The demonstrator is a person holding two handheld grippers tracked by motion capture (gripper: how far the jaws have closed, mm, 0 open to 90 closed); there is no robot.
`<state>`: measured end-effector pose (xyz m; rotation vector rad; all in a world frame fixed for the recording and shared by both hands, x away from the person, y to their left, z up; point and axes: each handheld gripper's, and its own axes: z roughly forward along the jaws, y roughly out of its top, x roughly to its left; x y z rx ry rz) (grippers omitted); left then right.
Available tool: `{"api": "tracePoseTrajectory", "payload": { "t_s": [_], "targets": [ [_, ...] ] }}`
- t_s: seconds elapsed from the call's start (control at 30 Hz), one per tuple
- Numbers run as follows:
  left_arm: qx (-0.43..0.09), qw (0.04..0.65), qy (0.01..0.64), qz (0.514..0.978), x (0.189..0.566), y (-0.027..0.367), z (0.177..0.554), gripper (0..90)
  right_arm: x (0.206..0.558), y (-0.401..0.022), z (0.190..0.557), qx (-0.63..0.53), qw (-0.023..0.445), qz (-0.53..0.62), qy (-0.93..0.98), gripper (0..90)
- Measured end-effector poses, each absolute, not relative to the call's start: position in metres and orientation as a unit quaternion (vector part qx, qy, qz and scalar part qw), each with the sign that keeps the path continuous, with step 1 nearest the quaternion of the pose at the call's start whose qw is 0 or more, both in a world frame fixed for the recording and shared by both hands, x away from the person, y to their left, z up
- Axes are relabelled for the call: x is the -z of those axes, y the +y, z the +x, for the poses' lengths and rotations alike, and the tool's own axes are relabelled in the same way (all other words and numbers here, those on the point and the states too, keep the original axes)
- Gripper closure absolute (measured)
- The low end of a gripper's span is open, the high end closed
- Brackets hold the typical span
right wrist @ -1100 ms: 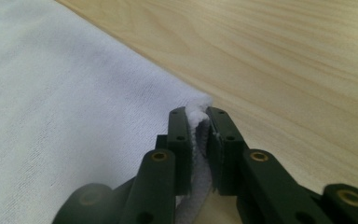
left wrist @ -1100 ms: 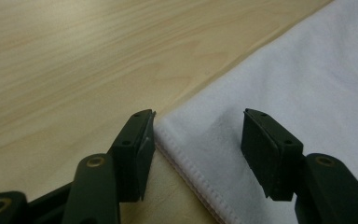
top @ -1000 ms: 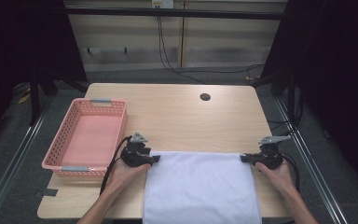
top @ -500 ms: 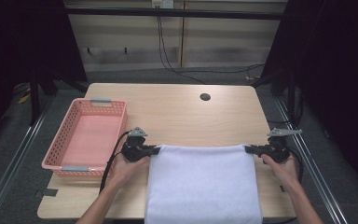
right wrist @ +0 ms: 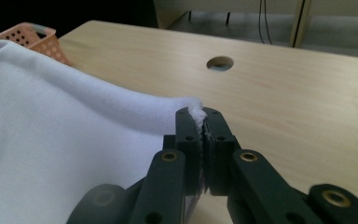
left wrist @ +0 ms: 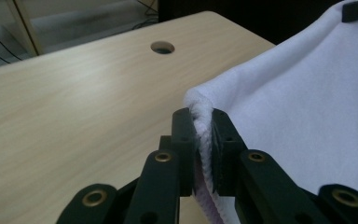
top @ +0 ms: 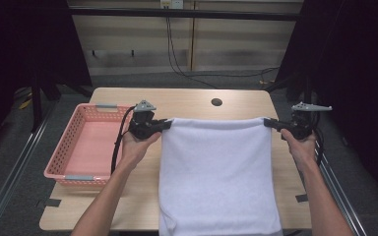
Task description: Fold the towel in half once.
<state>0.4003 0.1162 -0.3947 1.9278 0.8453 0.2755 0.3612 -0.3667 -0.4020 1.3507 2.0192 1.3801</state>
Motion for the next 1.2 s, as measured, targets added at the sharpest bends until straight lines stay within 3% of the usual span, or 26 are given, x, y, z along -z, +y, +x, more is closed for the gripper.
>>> {"api": "tracePoseTrajectory", "payload": {
  "t_s": [0.23,0.6,0.73,0.93,1.07,1.2],
  "targets": [
    [-0.113,0.503,0.314,0.797,0.395,0.121,0.377,82.0,0.39,-0.372,0.336,-0.507,0.178,0.452,0.712,86.8],
    [-0.08,0.497,0.268,0.821,0.406,0.136,0.286,81.5,0.403,-0.376,0.221,-0.509,0.143,0.417,0.739,86.7],
    [-0.051,0.485,0.268,0.831,0.43,0.144,0.262,80.9,0.425,-0.371,0.184,-0.495,0.109,0.413,0.757,86.2],
    [-0.014,0.455,0.261,0.851,0.461,0.145,0.235,80.7,0.46,-0.364,0.156,-0.455,0.074,0.421,0.781,85.2],
    [0.007,0.444,0.259,0.858,0.473,0.149,0.22,80.0,0.465,-0.365,0.14,-0.439,0.065,0.415,0.794,81.6],
    [0.025,0.447,0.243,0.861,0.472,0.152,0.209,75.6,0.464,-0.367,0.127,-0.439,0.069,0.414,0.795,69.3]
  ]
}}
